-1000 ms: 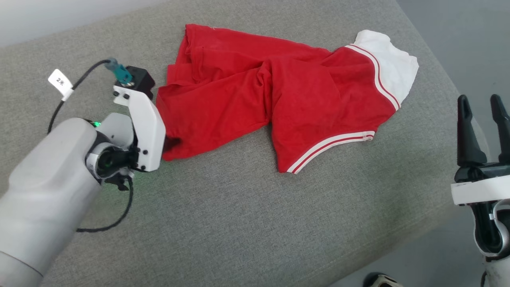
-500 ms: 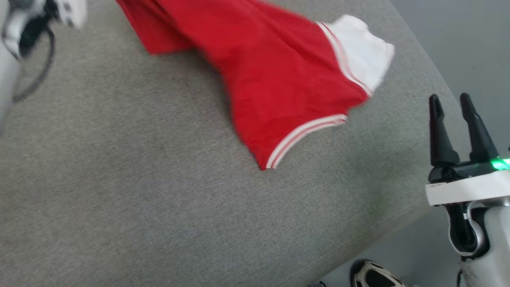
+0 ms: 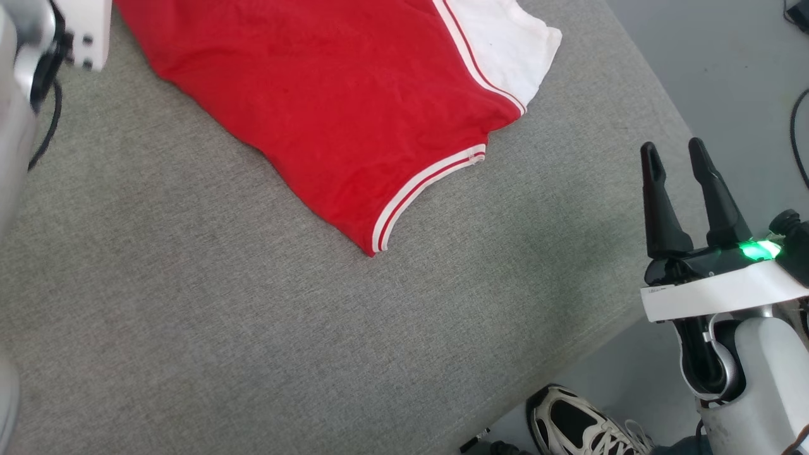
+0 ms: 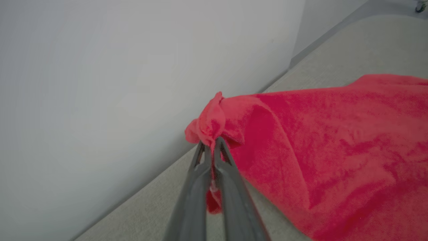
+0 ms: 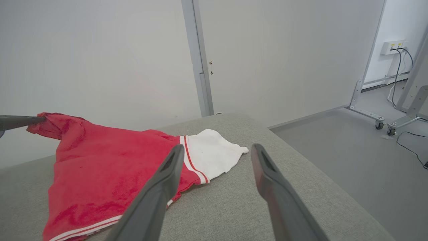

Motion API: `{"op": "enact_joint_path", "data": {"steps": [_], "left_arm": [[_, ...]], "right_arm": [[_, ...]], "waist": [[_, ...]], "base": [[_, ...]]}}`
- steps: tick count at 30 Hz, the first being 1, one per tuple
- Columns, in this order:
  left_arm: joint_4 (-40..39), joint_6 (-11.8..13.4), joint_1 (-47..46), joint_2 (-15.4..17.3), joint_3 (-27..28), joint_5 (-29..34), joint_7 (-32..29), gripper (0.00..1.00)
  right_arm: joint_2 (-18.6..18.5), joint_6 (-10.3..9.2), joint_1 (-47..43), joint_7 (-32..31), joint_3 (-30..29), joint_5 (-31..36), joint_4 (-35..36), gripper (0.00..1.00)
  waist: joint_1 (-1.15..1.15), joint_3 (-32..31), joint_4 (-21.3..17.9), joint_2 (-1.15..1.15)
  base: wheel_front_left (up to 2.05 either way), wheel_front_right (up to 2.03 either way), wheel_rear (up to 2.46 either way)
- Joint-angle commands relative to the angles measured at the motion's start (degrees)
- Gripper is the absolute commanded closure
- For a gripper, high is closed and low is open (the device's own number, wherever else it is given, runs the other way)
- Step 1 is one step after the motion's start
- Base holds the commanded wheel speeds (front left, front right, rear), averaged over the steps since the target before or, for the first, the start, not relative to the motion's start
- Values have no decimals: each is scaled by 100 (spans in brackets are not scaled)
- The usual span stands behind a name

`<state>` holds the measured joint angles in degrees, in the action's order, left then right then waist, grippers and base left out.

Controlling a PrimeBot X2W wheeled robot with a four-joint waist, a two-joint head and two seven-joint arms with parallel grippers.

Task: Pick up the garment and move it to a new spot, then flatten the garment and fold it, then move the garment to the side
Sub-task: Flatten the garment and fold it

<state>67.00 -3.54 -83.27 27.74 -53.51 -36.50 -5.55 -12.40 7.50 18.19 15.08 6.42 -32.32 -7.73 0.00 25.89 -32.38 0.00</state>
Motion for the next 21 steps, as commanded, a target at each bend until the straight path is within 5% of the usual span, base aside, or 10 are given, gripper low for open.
{"op": "enact_joint_path", "data": {"steps": [1, 11, 14, 21], "left_arm": [[101, -47, 67, 19, -29, -63, -64, 0], [97, -387, 346, -352, -140, -469, -591, 0], [-429, -399, 829, -714, -157, -1195, -1680, 0], [-1935, -384, 1754, -673, 115, -3181, -3886, 0]], "right_arm": [[21, -2, 45, 11, 14, -10, 3, 0], [-144, -2, -8, 11, -7, 97, 6, 0], [-198, -2, -71, 11, -9, 128, 1, 0], [-197, -2, -113, 11, -43, 147, 59, 0]], "waist": [[0, 10, 10, 0], [0, -299, 522, 0], [0, -447, 668, 0], [0, -507, 754, 0]], "base": [[0, 0, 0], [0, 0, 0], [0, 0, 0], [0, 0, 0]]}}
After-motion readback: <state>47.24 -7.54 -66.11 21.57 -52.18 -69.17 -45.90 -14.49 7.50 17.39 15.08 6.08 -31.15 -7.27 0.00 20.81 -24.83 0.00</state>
